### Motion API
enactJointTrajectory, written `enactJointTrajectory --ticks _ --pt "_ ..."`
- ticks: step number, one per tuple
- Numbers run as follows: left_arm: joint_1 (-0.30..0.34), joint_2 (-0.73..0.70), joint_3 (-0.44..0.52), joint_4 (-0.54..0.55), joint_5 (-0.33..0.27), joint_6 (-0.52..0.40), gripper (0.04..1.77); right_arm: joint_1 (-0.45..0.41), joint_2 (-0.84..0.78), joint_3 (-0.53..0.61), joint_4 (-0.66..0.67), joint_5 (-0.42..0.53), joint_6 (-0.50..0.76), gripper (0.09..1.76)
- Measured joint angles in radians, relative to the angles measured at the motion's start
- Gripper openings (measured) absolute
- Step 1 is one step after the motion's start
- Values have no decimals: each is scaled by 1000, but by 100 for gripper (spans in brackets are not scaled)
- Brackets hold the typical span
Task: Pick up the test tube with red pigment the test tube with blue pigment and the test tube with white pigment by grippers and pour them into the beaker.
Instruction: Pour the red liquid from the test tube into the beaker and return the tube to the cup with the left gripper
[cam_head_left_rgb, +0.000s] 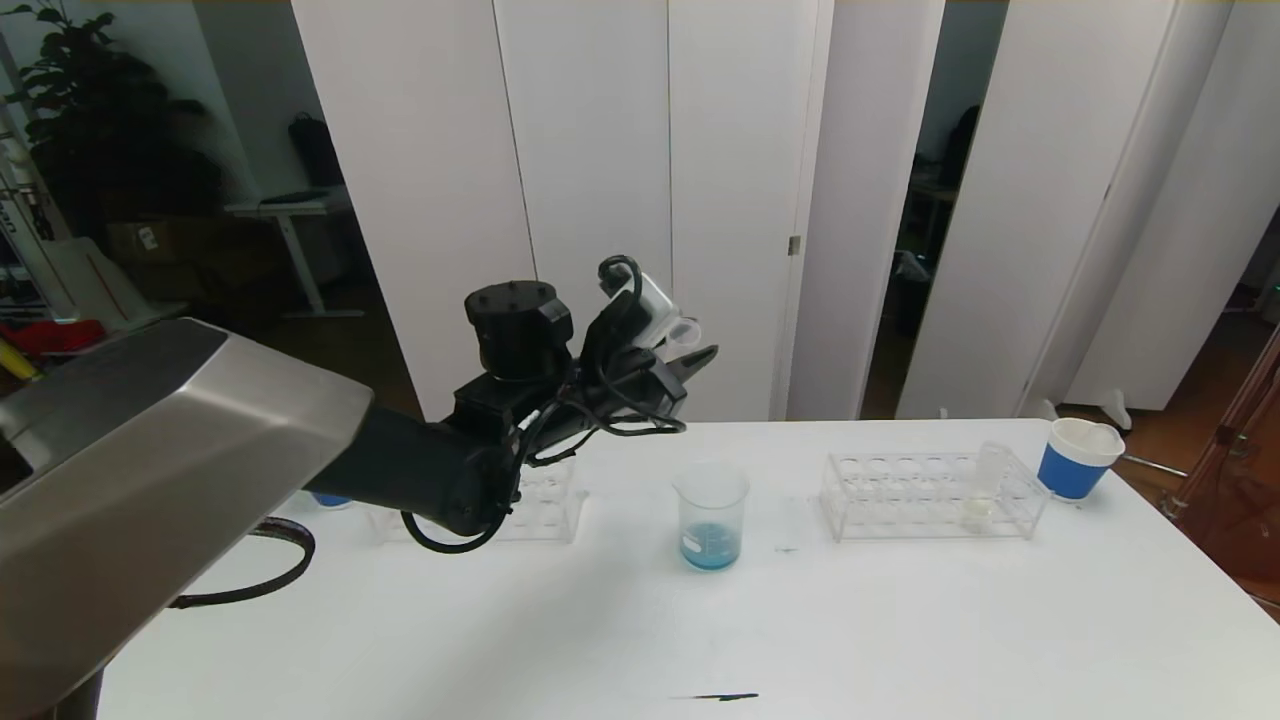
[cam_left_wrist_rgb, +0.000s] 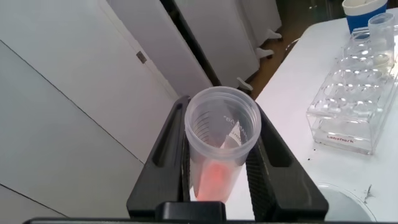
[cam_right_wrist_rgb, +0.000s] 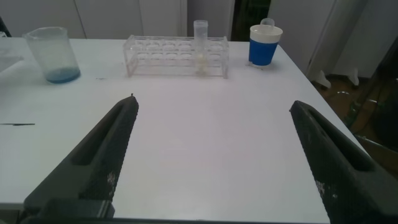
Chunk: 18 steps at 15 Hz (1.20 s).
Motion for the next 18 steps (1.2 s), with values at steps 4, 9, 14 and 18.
enactJointTrajectory --ticks 4,9,14,18 --pt "11 54 3 -87 -104 139 59 0 0 0 0 0 0 175" --pt "38 97 14 -116 -229 359 59 0 0 0 0 0 0 175" --pt "45 123 26 -132 -233 543 59 0 0 0 0 0 0 175" --pt "34 140 39 -143 -221 643 59 0 0 0 0 0 0 175"
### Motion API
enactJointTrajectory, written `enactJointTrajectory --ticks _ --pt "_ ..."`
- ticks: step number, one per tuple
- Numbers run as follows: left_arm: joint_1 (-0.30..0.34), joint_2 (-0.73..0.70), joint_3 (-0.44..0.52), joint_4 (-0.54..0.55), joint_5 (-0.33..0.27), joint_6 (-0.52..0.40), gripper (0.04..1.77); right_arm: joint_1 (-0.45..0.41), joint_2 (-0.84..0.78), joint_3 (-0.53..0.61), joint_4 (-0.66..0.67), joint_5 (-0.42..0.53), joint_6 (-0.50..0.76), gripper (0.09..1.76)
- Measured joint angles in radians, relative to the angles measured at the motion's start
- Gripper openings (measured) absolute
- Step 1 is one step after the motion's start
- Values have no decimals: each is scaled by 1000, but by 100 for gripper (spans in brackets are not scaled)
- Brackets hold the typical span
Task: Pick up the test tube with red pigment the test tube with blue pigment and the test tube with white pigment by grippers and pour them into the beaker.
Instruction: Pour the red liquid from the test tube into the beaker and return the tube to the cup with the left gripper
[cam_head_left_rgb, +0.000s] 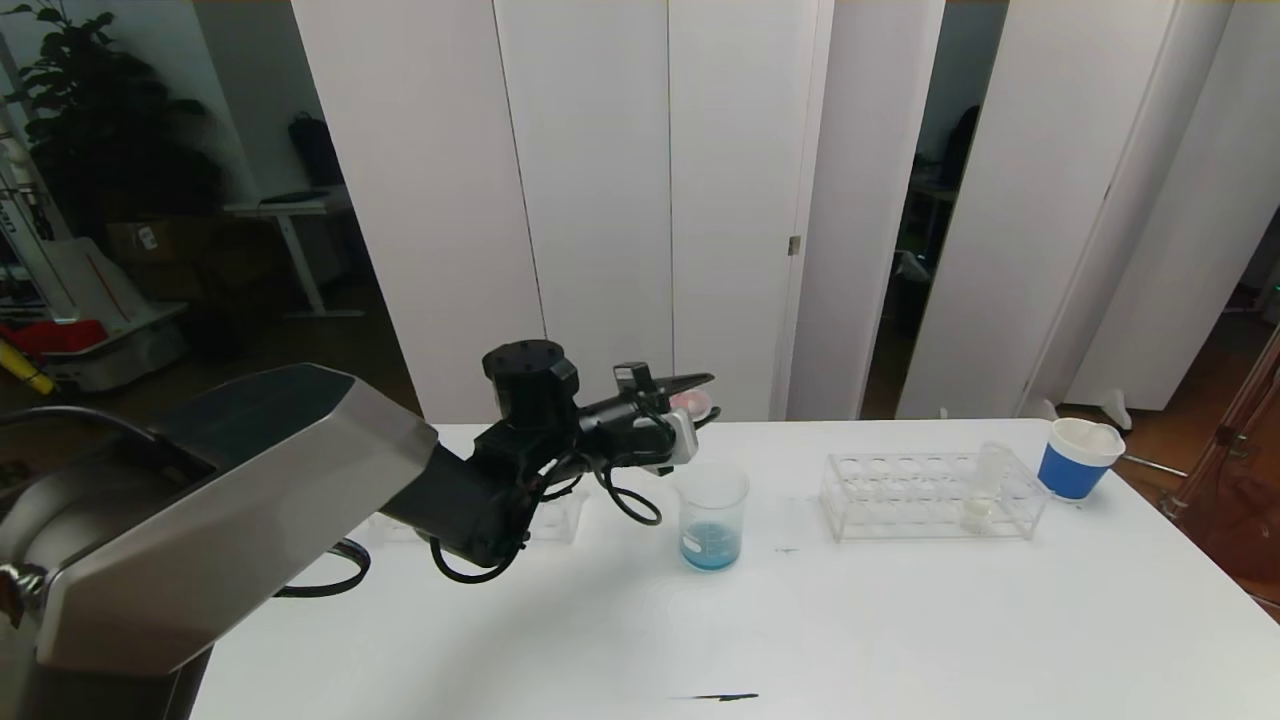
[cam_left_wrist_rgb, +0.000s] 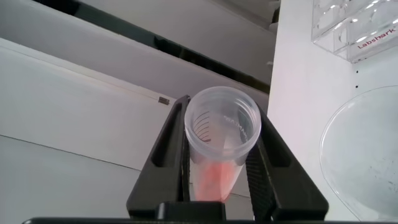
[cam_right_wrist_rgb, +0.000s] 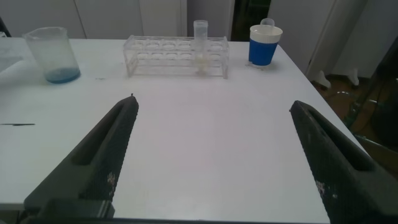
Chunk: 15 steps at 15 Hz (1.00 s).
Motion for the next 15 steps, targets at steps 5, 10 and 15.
enactJointTrajectory --ticks 5,10,15 --pt "-9 21 -8 -6 4 84 59 0 0 0 0 0 0 175" --pt "-13 44 -6 -46 35 173 59 0 0 0 0 0 0 175" --pt "-16 65 -1 -97 61 247 59 0 0 0 0 0 0 175"
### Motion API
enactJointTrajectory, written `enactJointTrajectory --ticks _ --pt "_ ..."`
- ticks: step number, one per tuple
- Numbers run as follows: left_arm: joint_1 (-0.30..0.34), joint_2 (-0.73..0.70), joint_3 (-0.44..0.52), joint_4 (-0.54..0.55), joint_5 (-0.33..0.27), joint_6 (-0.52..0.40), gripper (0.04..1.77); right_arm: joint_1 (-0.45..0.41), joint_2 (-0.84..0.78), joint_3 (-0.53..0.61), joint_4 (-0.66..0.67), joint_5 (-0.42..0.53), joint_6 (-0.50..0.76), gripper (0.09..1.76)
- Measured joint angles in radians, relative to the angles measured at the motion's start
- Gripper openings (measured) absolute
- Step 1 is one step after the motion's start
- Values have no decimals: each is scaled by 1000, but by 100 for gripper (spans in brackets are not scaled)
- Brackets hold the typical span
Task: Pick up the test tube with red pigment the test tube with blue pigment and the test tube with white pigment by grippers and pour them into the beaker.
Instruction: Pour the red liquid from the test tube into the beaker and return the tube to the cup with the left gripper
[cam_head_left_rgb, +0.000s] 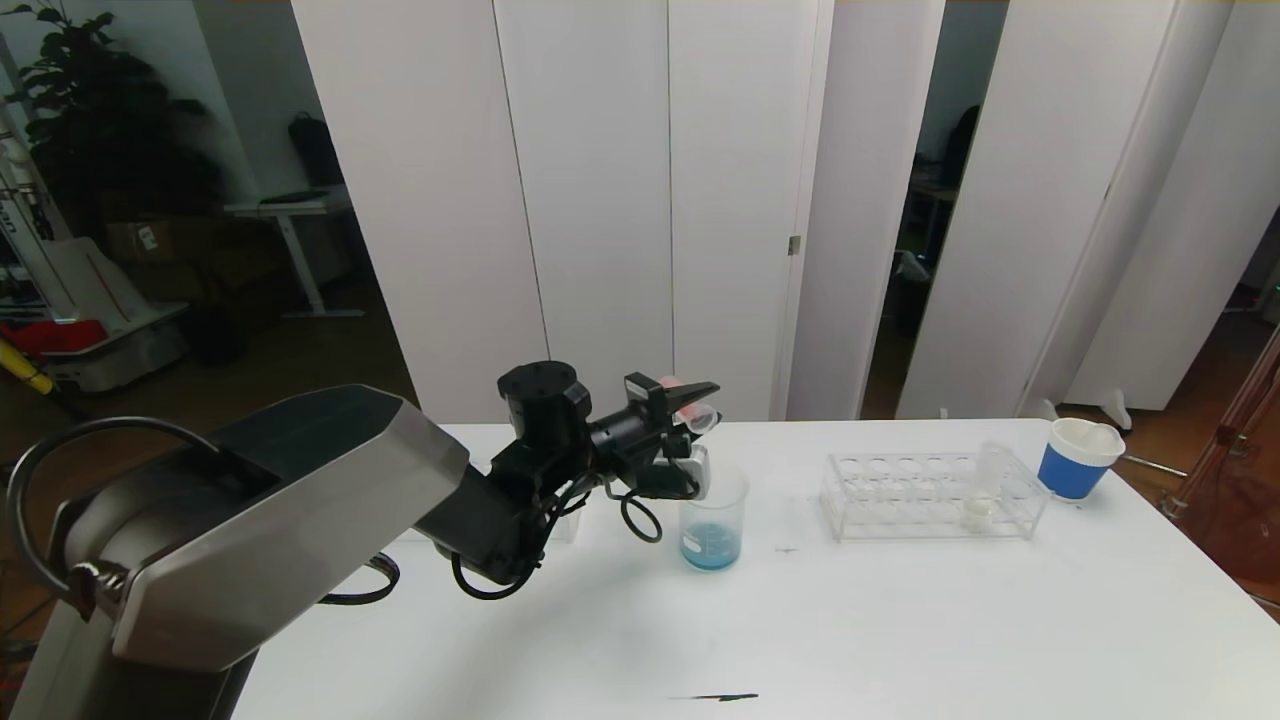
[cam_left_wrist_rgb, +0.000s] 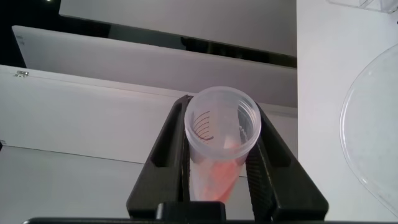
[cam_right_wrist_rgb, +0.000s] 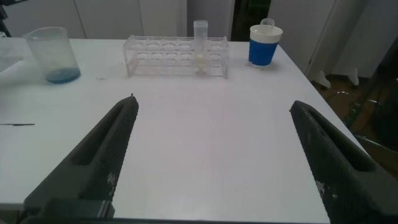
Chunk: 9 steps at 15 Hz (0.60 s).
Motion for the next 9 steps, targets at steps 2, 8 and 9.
enactJointTrajectory --ticks 2,8,9 --pt "2 6 0 -10 4 39 59 0 0 0 0 0 0 175" --pt "2 31 -16 -20 30 104 59 0 0 0 0 0 0 175" --pt "3 35 -20 -20 34 113 59 0 0 0 0 0 0 175"
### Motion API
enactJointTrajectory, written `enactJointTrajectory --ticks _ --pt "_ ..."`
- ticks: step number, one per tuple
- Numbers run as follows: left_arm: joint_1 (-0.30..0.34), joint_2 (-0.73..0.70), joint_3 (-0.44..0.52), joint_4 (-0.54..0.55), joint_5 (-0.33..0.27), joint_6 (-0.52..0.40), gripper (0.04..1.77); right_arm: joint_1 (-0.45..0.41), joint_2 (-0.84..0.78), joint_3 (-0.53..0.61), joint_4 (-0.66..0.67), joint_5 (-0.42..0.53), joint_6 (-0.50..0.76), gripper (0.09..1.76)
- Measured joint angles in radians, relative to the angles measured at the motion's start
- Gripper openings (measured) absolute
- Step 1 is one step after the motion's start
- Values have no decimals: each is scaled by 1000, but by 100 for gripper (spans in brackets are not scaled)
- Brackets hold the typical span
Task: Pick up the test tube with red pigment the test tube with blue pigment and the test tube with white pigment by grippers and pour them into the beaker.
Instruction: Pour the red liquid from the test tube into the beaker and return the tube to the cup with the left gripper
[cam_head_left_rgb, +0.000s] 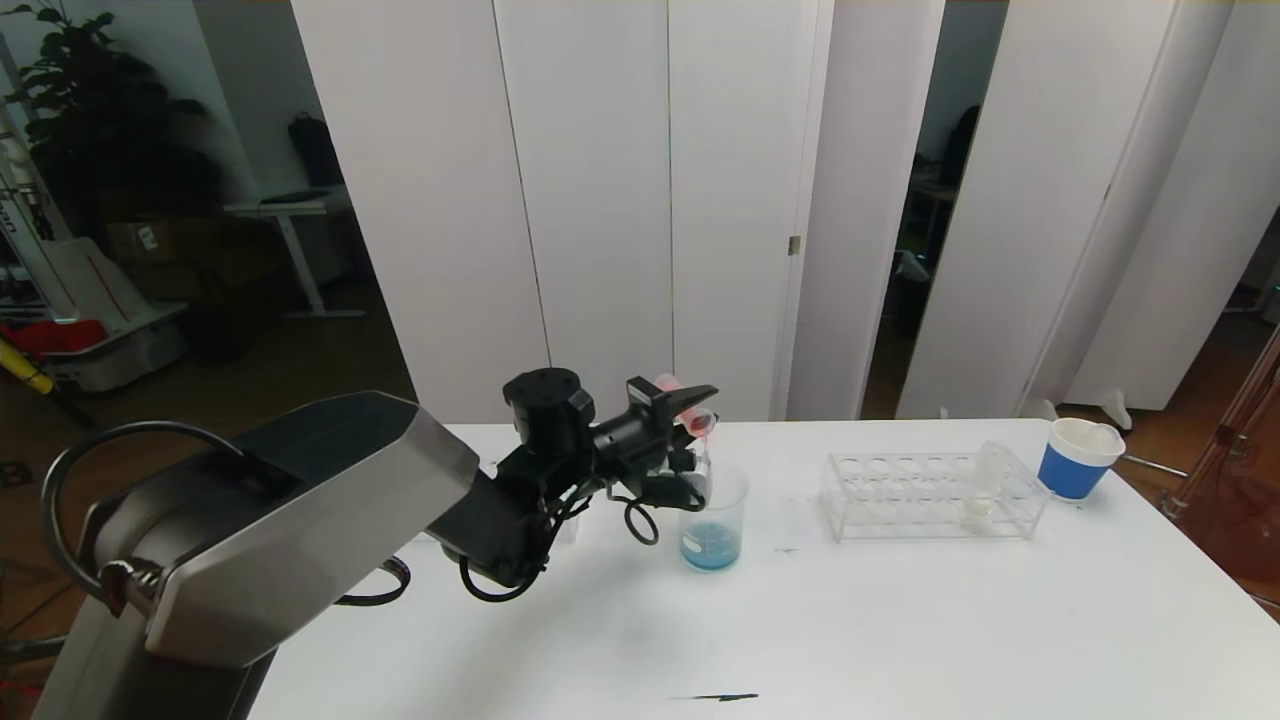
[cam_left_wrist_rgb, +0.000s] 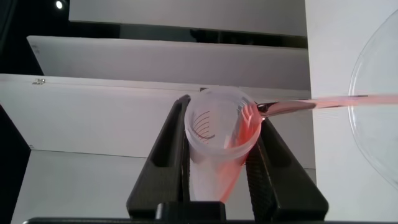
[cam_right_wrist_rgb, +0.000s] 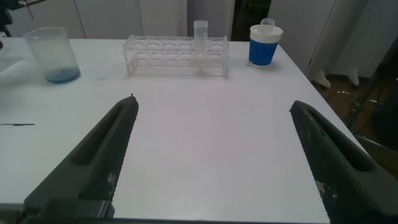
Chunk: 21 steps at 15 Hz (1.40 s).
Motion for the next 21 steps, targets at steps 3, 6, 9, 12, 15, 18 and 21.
enactJointTrajectory --ticks 3,6,9,12,15,18,21 --pt "1 8 -11 -3 2 13 59 0 0 0 0 0 0 175" --pt "0 11 -16 -11 3 23 59 0 0 0 0 0 0 175" --pt "0 13 -19 -14 3 31 59 0 0 0 0 0 0 175" --pt "0 12 -19 -37 3 47 59 0 0 0 0 0 0 175" --pt "0 10 -23 -41 2 67 59 0 0 0 0 0 0 175" --pt "-3 10 -35 -43 1 79 59 0 0 0 0 0 0 175" --pt "-3 8 -40 -59 0 97 59 0 0 0 0 0 0 175"
